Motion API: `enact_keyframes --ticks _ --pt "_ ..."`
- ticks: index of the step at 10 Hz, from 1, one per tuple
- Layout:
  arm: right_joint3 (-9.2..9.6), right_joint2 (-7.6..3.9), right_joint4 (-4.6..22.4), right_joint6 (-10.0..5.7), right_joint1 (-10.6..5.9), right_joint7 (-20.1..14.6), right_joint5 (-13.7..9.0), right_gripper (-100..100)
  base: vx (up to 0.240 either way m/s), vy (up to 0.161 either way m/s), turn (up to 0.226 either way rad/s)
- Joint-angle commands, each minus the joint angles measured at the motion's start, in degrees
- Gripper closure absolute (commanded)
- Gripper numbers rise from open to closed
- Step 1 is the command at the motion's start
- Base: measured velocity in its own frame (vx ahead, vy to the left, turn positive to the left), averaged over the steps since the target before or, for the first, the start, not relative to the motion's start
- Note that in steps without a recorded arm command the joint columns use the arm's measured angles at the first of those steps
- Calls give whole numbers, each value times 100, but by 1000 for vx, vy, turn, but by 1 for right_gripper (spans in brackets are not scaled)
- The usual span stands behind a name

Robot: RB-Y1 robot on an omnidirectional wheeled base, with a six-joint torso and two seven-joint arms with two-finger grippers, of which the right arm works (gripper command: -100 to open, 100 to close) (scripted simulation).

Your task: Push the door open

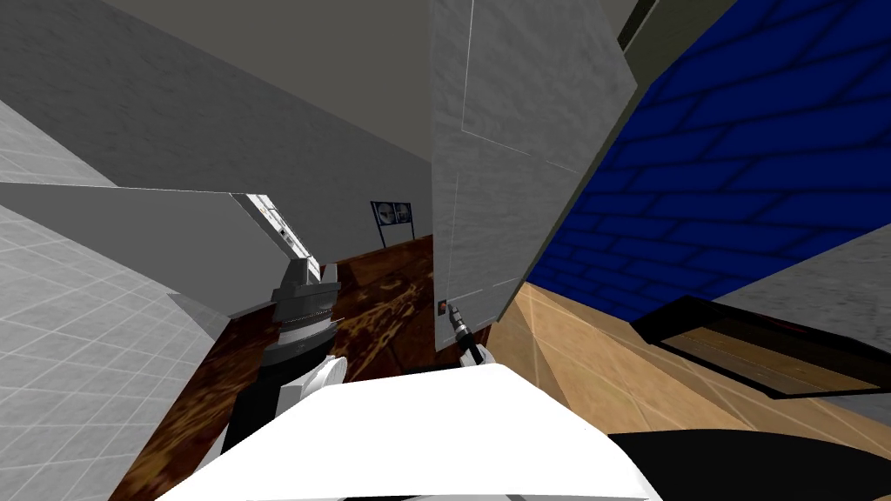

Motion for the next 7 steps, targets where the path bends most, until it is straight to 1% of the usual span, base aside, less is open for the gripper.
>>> enact_keyframes --ticks 1,3,6,7 --pt "-13 10 -3 16 3 -4 -15 -100 -197 5 -53" --pt "-35 35 -31 49 12 -7 -36 -100 -200 24 -50" --pt "-75 121 -80 108 28 -12 -74 -100 -227 16 -68" --pt "-66 101 -75 91 33 -10 -65 -100 -103 18 -11"
